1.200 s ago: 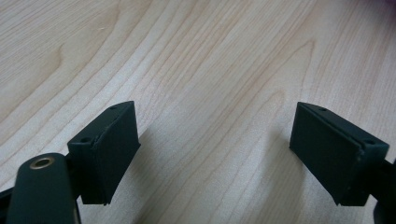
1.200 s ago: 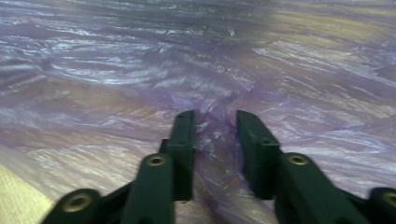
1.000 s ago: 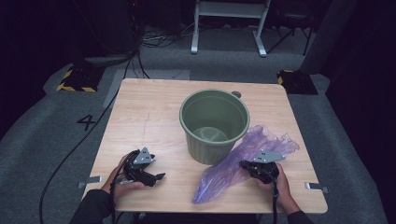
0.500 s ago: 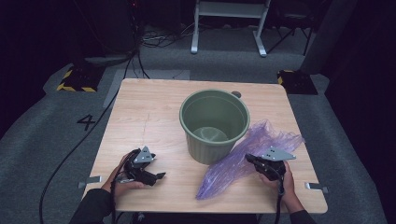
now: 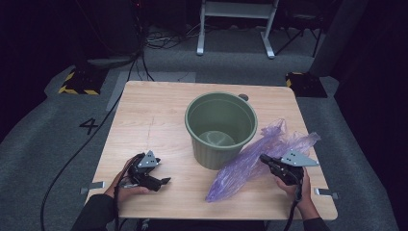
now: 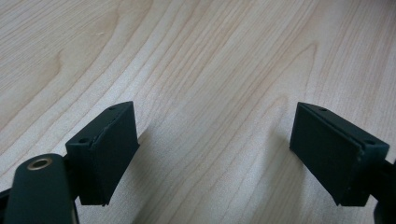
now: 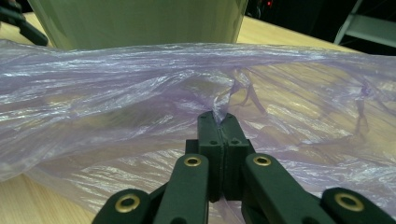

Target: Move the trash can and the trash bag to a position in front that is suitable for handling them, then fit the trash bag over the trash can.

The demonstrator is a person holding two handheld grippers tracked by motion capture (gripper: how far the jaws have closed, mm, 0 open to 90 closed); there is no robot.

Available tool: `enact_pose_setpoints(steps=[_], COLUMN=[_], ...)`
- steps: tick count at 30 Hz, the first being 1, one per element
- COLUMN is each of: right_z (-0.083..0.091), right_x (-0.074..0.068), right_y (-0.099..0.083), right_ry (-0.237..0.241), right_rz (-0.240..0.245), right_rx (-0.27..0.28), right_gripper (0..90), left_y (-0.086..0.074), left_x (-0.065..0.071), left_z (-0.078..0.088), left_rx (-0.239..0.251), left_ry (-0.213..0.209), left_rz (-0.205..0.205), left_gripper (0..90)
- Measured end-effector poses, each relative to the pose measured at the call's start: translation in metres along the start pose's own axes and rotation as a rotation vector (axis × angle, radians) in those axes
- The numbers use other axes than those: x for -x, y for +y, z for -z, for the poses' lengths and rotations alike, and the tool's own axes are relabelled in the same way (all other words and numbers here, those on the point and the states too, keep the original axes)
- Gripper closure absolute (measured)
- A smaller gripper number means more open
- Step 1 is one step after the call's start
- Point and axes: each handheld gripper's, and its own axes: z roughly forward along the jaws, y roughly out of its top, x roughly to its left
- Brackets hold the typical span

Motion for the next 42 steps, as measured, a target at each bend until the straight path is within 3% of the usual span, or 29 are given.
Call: enact_pose_setpoints(steps=[13,42], right_z=[0.016,0.038], right_x=[0.003,0.003], right_y=[0.015,0.053], right_ry=[-0.002,0.007], right_rz=[0.002,0.046], right_rx=[0.102,0.237], right_gripper=[89.7,89.7], left_y=[0.000,0.002], left_x=[-0.001,-0.002], left_z=[0.000,-0.002], left_rx=[0.001,0.001], left_ry=[-0.005,-0.004], left_rz=[-0.002,-0.005], left_gripper=[14.9,14.7])
